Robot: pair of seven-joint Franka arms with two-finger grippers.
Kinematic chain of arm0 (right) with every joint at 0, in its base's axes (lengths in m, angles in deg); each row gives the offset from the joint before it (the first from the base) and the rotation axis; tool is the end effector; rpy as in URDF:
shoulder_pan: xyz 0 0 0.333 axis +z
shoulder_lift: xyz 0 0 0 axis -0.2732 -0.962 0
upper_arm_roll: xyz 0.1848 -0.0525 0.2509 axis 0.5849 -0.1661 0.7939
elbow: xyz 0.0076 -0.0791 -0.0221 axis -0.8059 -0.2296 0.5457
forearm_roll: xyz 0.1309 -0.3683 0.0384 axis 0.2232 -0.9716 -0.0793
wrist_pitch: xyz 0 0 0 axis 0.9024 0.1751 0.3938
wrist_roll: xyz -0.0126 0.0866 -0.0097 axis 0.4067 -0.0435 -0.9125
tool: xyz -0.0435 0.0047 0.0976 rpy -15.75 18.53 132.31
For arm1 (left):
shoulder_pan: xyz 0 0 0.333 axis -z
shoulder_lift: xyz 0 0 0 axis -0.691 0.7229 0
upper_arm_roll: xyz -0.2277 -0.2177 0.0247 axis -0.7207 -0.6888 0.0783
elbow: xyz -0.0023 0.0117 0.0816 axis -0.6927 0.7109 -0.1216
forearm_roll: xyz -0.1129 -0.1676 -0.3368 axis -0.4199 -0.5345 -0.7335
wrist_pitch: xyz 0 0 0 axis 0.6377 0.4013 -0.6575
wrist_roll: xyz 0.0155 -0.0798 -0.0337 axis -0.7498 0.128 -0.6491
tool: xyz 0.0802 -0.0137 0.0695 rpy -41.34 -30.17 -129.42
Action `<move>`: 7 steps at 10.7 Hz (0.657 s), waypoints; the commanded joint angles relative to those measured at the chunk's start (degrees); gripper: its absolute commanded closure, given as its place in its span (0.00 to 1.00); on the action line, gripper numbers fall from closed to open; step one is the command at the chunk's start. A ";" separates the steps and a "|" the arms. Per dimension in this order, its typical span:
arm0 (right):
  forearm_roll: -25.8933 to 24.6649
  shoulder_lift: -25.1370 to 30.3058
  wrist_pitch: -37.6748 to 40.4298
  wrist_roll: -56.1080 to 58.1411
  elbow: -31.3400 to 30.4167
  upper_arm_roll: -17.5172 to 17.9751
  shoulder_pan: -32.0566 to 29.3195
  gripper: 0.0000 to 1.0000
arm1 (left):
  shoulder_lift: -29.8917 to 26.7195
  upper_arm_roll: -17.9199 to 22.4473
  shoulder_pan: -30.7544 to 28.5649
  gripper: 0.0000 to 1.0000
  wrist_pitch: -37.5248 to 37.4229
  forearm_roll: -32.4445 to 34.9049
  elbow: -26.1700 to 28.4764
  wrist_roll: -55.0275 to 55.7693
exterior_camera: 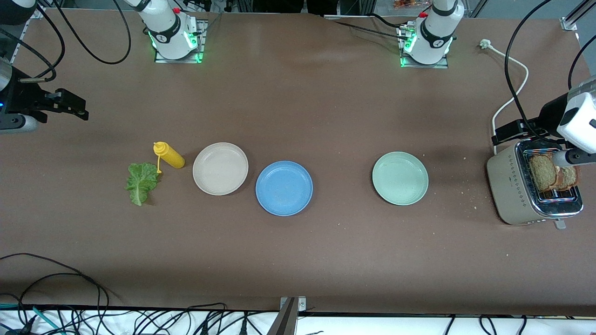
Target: Make sandwich in blue plate with both arms
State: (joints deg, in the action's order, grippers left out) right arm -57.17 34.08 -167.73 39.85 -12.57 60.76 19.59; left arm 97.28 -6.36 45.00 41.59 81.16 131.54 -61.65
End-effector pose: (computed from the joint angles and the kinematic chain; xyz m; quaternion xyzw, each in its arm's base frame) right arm 0.5704 0.0062 0.5964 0.9986 0.0453 -0.0275 0.0069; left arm 0.6073 -0.0164 0.5853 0.9949 0.0792 -0.0540 0.0329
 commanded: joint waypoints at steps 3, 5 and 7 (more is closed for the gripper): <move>1.15 -0.24 -0.77 -0.57 1.09 0.25 -0.39 0.00 | -0.35 -0.02 -0.50 0.00 0.19 -0.91 0.43 -1.19; 1.32 0.11 -0.51 -0.66 1.09 0.52 -0.22 0.00 | -0.43 0.06 -0.59 0.00 0.19 -0.91 0.43 -1.54; 1.76 0.20 -0.16 -0.75 1.09 0.52 -0.22 0.00 | -0.44 0.24 -1.90 0.00 0.19 -0.83 0.08 -1.71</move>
State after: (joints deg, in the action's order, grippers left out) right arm -56.68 34.13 -168.76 39.83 -12.54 60.92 19.66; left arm 97.28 -6.31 44.86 41.59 81.16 131.54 -61.65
